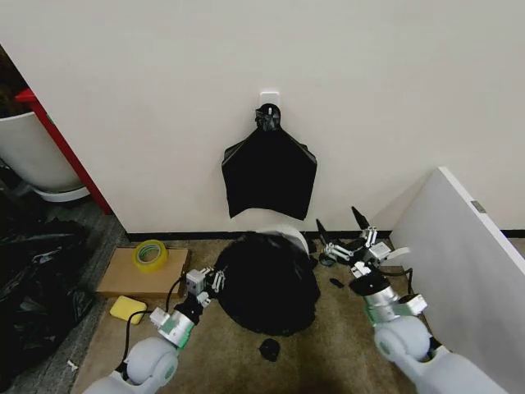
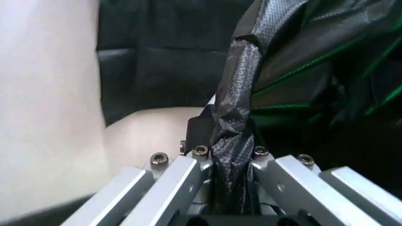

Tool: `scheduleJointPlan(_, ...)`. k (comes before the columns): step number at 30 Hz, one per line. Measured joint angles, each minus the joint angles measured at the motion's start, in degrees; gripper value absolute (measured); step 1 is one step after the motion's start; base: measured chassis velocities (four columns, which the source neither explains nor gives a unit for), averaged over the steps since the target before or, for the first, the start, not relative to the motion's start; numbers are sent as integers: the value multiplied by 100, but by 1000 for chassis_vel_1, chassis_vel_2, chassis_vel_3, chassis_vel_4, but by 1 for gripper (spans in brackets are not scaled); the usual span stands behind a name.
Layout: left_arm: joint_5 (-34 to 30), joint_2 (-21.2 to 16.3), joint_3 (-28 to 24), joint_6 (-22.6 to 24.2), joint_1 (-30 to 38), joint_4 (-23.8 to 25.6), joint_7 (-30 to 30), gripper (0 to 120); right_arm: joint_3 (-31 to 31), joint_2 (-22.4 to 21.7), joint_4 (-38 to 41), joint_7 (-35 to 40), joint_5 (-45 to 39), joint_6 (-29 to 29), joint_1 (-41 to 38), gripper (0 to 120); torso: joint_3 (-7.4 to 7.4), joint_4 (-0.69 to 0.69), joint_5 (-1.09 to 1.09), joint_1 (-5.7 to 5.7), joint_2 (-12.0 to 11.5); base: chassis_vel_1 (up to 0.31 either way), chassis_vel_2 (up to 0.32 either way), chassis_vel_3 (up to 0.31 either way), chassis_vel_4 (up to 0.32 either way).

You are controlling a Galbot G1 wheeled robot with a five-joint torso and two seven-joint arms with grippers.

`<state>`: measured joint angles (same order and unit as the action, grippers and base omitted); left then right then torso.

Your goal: Place the garbage bag over the trash bin.

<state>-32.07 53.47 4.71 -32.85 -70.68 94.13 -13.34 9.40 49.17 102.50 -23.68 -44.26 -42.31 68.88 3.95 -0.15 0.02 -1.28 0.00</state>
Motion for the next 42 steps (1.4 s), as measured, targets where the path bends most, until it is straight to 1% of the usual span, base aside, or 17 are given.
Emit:
scheduleJointPlan(1, 4, 3, 26, -107, 27, -59, -130, 1, 41, -49, -81, -540, -270, 11, -16, 100, 0, 0, 0, 0, 0, 0, 0, 0, 0)
scheduleJointPlan(2, 4, 3, 26, -107, 27, -59, -130, 1, 41, -49, -81, -540, -270, 11, -16, 100, 0, 0, 0, 0, 0, 0, 0, 0, 0)
scheduleJointPlan(3, 5, 4, 45, -180, 44, -85, -228, 1, 73, -92, -157, -963, -432, 50, -34, 100, 0, 0, -1, 0, 0, 0, 0, 0, 0)
scheduleJointPlan(4, 0, 2, 67, -257, 58, -100, -351, 1, 93, -124, -232, -1215, -459, 98, -54, 100, 0, 0, 0, 0, 0, 0, 0, 0, 0)
scheduleJointPlan(6, -11, -9, 112, -356, 75, -103, -563, 1, 91, -143, -382, -1357, -294, 153, -118, 100, 0, 0, 0, 0, 0, 0, 0, 0, 0)
scheduleJointPlan(7, -14, -14, 123, -377, 78, -103, -606, 1, 83, -141, -419, -1336, -208, 159, -140, 100, 0, 0, 0, 0, 0, 0, 0, 0, 0)
scheduleJointPlan(8, -25, -27, 152, -421, 81, -98, -712, 1, 37, -116, -549, -1190, 65, 173, -212, 100, 0, 0, 0, 0, 0, 0, 0, 0, 0)
scheduleJointPlan(14, -61, -47, 204, -455, 61, -18, -822, 1, -129, 35, -972, -1055, 542, 113, -427, 100, 0, 1, 0, 0, 0, 0, 0, 0, 0)
scheduleJointPlan(19, -156, -86, 220, -441, 30, 94, -832, 1, -223, 110, -1090, -916, 785, 60, -496, 100, 0, 1, 0, 0, 0, 0, 0, 0, 0)
scheduleJointPlan(24, -268, -130, 241, -363, 19, 197, -838, 1, -265, 256, -1245, -299, 1354, 19, -646, 100, 0, 1, 0, 0, 0, 0, 0, 0, 0)
scheduleJointPlan(25, -268, -130, 241, -363, 19, 197, -838, 1, -265, 256, -1245, -299, 1354, 19, -646, 100, 0, 1, 0, 0, 0, 0, 0, 0, 0)
scheduleJointPlan(26, -268, -138, 243, -345, 13, 203, -843, 1, -266, 285, -1256, -35, 1543, 19, -682, 100, 0, 1, 0, 0, 0, 0, 0, 0, 0)
scheduleJointPlan(28, -267, -140, 244, -315, 3, 212, -835, 1, -261, 288, -1237, 137, 1608, 20, -701, 100, 0, 2, 0, 0, 0, 0, 0, 0, 0)
scheduleJointPlan(33, -264, -130, 244, -196, 3, 212, -641, 1, -100, 243, -1132, 98, 1555, -66, -629, 100, 0, 0, -1, 0, 0, 0, 0, 0, 0)
scheduleJointPlan(37, -249, -132, 227, 51, 39, 242, -102, 1, 74, 242, -811, -217, 984, -237, -466, 100, 0, 0, 0, 0, 0, 0, 0, 0, 0)
scheduleJointPlan(38, -249, -132, 227, 51, 39, 242, -102, 1, 74, 242, -811, -217, 984, -237, -466, 100, 0, 0, 0, 0, 0, 0, 0, 0, 0)
scheduleJointPlan(42, -244, -153, 160, 496, 29, 411, 499, 1, 221, 335, -193, 372, 919, -223, -274, 100, -1, 1, -1, 0, 0, 0, 0, 0, 0)
